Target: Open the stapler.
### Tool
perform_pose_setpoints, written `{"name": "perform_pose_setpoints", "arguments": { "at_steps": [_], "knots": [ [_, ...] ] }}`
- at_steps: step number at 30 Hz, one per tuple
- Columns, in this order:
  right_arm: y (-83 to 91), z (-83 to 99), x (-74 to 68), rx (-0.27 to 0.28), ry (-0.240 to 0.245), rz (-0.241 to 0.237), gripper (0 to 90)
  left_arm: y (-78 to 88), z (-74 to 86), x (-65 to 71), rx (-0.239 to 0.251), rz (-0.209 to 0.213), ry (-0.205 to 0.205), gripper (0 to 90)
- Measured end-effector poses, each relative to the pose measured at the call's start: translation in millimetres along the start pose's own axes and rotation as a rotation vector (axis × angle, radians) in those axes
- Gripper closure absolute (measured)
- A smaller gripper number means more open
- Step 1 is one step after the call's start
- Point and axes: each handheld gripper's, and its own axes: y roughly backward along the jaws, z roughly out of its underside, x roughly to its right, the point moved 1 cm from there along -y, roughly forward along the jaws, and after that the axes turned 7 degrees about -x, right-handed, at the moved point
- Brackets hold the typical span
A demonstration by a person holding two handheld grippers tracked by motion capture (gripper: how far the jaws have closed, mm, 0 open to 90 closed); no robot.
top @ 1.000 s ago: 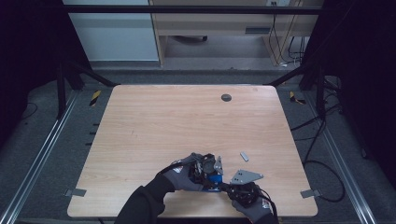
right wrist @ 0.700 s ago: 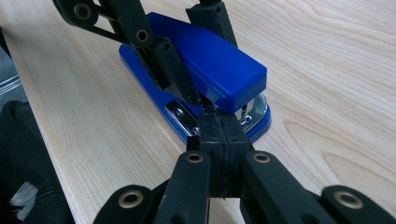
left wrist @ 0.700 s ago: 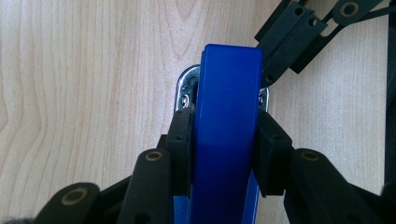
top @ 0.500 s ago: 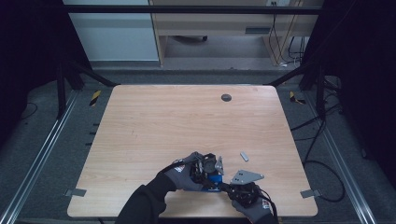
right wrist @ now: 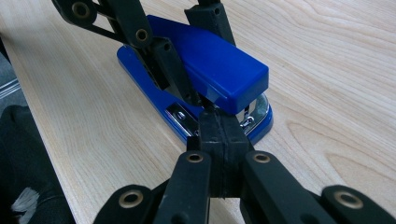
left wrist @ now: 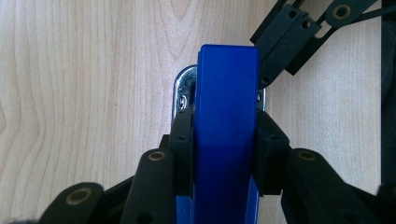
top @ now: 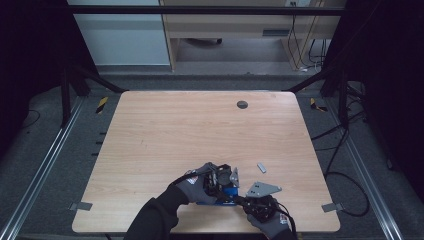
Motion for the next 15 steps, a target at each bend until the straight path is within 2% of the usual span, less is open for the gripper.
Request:
{"name": "perform_pose_setpoints", "arguments": {
  "at_steps": [6, 10, 15],
  "knots": [
    [-0.2, 0.1, -0.2, 0.003, -0.007, -0.002, 90.0, 0.4, 0.2, 1.2, 0.003, -0.004, -0.002, 65.8],
    [-0.3, 0.1, 0.2, 0.003, -0.016, -0.009, 90.0, 0.7, 0.6, 0.5, 0.007, -0.008, -0.017, 65.8],
    [-0.5, -0.3, -0.5, 0.002, -0.023, -0.005, 90.0, 0.9, 0.8, 0.6, 0.011, -0.004, -0.012, 65.8]
  ]
}}
